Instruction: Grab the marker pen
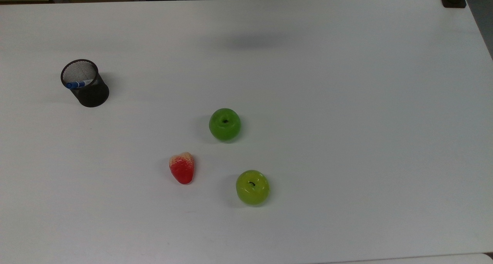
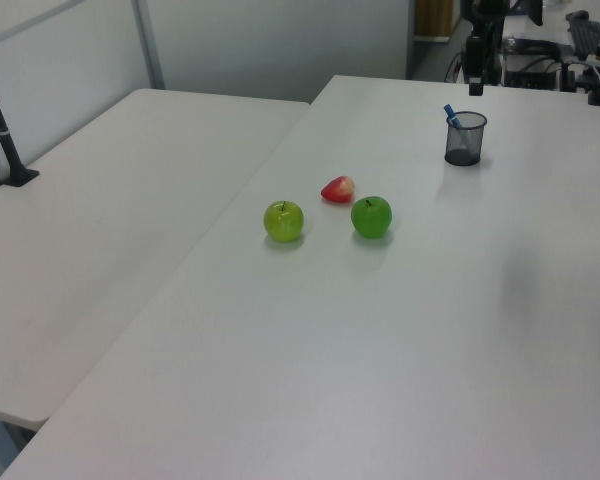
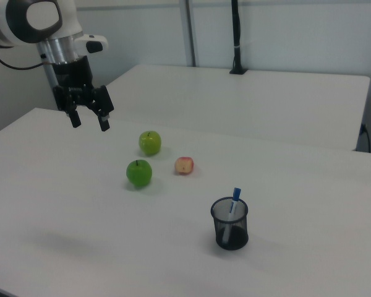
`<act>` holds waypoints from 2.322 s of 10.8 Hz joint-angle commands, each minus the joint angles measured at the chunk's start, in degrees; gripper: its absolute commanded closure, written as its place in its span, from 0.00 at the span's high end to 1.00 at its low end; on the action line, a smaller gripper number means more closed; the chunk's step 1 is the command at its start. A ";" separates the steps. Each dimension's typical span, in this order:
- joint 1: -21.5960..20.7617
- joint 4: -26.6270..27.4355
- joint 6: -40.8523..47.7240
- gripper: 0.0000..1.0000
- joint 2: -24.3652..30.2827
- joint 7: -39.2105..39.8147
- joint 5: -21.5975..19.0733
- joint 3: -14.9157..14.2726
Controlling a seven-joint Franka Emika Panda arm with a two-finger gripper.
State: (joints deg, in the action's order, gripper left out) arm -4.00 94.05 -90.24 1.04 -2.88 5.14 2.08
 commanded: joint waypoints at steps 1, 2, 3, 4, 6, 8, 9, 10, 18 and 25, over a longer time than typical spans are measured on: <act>0.30 0.52 0.07 1.00 0.46 -0.02 -1.01 -0.50; 1.26 0.44 -0.02 1.00 0.46 -0.02 -1.01 -0.50; 2.23 -0.44 0.33 1.00 0.02 0.07 -1.01 -0.50; 3.28 -0.62 0.07 1.00 -0.16 0.16 -0.92 -0.50; 6.70 -0.71 0.07 1.00 -0.77 2.07 -0.92 -0.50; 10.56 -0.71 0.16 1.00 -0.86 4.71 -0.84 -0.50; 12.76 -0.71 -0.02 1.00 -1.03 5.60 -0.66 -0.50; 15.31 -0.80 -0.02 1.00 -1.82 7.26 -0.49 -0.50; 24.99 -3.61 -10.71 1.00 -7.79 14.39 -0.84 -0.59; 25.97 -3.52 -29.35 1.00 -18.87 14.48 0.22 -0.50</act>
State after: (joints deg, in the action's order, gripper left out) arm 22.26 90.99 -115.57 -15.21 10.25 5.13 1.50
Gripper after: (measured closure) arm 0.000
